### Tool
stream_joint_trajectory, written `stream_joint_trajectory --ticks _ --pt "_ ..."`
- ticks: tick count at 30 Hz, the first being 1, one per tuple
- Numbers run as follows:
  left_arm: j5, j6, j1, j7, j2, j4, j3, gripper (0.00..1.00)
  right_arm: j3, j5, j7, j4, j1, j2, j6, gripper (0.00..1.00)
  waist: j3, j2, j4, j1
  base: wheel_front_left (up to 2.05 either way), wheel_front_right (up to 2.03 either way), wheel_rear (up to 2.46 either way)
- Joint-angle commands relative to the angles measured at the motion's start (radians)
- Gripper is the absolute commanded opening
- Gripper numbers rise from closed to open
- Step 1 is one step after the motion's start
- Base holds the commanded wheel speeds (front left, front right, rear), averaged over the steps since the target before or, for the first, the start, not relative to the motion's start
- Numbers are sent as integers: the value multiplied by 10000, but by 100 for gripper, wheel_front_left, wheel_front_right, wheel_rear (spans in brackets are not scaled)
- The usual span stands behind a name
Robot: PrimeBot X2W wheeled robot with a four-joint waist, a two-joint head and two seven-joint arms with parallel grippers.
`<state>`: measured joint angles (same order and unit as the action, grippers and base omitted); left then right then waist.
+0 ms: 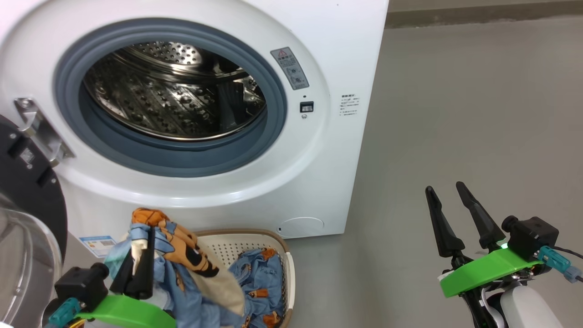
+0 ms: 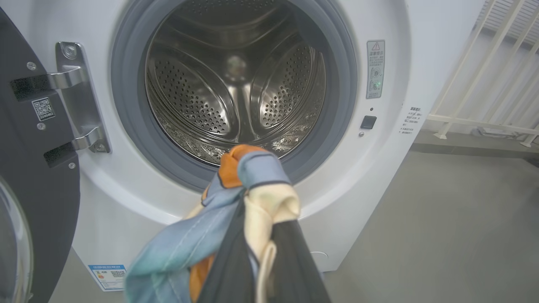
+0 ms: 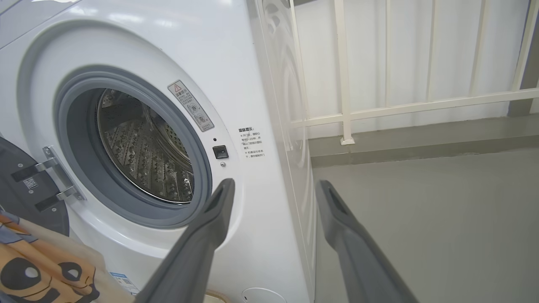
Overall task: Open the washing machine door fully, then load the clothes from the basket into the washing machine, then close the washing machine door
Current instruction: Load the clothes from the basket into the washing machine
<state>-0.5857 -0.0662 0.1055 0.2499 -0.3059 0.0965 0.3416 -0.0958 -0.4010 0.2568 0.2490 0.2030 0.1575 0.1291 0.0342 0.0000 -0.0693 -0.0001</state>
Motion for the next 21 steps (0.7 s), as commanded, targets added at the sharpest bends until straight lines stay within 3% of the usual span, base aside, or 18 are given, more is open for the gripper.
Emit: stream_joint_trajectory --ticks 1,14,21 --pt "85 -66 214 118 -246 -323 -425 0 -196 -67 49 -280 26 70 16 100 -77 0 80 1 0 0 0" --pt "92 -88 98 118 -187 -742 -501 0 -252 24 49 -336 35 175 16 100 3 0 78 1 0 0 0" --pt "52 38 984 23 -150 -741 -496 0 -358 42 49 -370 172 227 16 100 298 0 23 1 0 0 0"
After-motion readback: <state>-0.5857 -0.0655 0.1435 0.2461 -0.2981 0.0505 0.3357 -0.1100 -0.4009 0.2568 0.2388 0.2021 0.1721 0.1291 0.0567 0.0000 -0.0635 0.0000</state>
